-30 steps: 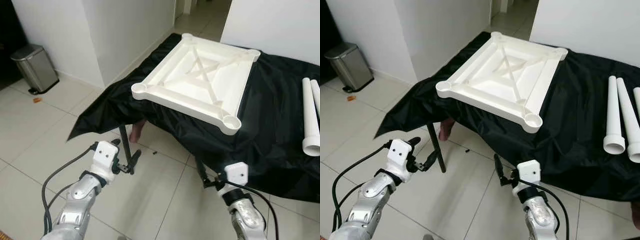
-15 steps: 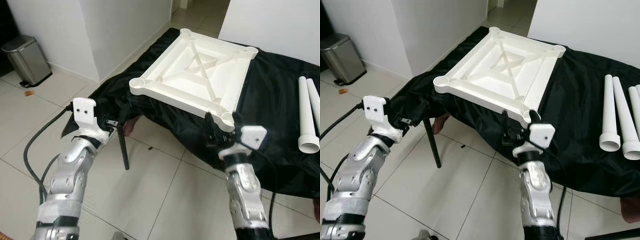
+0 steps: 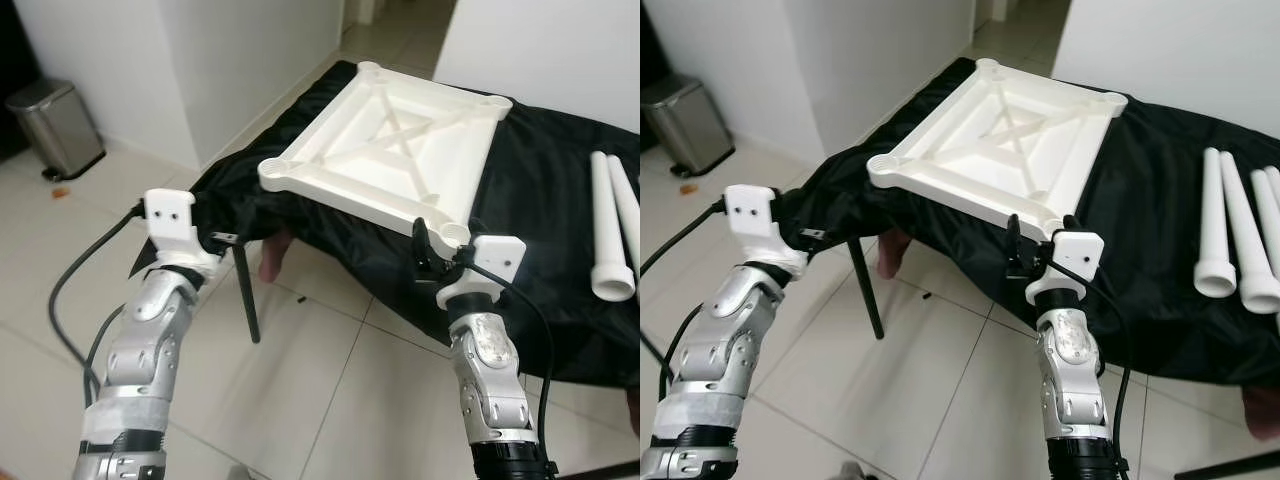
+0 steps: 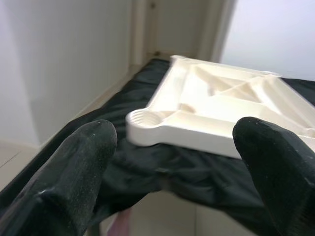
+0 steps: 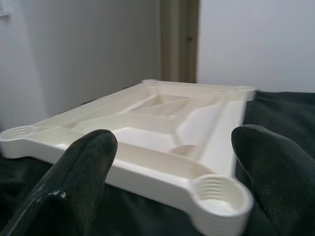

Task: Building children table

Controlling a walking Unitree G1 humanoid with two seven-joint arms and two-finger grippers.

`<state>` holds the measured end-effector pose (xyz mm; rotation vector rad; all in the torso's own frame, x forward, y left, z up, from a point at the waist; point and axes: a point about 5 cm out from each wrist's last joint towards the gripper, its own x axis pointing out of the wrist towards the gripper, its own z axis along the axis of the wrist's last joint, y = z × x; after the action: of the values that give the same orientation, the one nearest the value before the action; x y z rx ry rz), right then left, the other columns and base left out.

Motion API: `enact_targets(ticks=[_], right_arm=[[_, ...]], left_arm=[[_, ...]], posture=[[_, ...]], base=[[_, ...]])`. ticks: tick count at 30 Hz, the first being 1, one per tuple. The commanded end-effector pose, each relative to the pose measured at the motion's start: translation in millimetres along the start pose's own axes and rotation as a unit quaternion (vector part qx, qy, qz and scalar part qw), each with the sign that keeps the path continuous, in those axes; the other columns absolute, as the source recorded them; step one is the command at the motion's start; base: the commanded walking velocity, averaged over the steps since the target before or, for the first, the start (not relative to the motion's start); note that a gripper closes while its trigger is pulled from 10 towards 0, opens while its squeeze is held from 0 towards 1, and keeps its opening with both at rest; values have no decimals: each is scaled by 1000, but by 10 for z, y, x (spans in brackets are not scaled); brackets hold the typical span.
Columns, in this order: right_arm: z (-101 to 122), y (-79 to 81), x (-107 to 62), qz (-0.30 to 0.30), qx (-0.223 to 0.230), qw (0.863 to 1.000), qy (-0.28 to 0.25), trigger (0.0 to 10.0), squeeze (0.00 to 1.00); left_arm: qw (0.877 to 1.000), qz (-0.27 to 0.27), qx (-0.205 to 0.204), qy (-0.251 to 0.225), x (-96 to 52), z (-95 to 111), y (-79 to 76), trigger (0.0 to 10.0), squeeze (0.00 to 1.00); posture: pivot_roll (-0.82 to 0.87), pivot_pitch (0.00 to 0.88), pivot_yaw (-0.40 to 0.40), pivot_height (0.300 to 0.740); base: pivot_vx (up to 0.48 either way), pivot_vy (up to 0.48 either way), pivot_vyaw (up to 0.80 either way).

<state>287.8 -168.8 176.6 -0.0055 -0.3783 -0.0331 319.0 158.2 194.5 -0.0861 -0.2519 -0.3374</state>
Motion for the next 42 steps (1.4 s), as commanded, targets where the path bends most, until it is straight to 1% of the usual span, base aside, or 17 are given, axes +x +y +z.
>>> enact_targets(ticks=[1,3,6,16,18,23,32,42], right_arm=[[-24,-23,-1,-4,1,1000,3,10000,0],[7,-3,-6,3,-1,1000,-9,10000,0],[7,22,-30,6,-5,1000,-6,10000,0],[-5,35,-9,12,-14,1000,-2,10000,0],[-17,26,5,13,-14,1000,0,10000,0],[-24,21,15,14,-16,1000,1,10000,0],[-51,58,33,25,-22,999,5,10000,0],[-74,90,30,30,-24,999,7,10000,0]], left_arm=[[1000,-16,11,11,30,-52,-37,10000,0],[1000,-19,15,13,62,-59,-37,10000,0],[1000,-16,11,12,89,-59,-45,10000,0],[1000,-17,6,10,105,-81,-75,10000,0],[1000,-17,12,8,112,-84,-66,10000,0],[1000,-15,12,6,117,-77,-57,10000,0],[1000,-13,17,5,105,-91,-56,10000,0],[1000,-16,20,4,111,-94,-63,10000,0]], posture=[[33,46,26,740],[29,41,24,740],[27,39,19,740],[22,27,1,740],[24,22,-5,740],[25,18,-9,740],[30,3,-18,740],[32,0,-15,740]], base=[[0,0,-719],[0,0,-359],[0,0,0],[0,0,0],[0,0,0],[0,0,0],[0,0,0],[250,0,0]])
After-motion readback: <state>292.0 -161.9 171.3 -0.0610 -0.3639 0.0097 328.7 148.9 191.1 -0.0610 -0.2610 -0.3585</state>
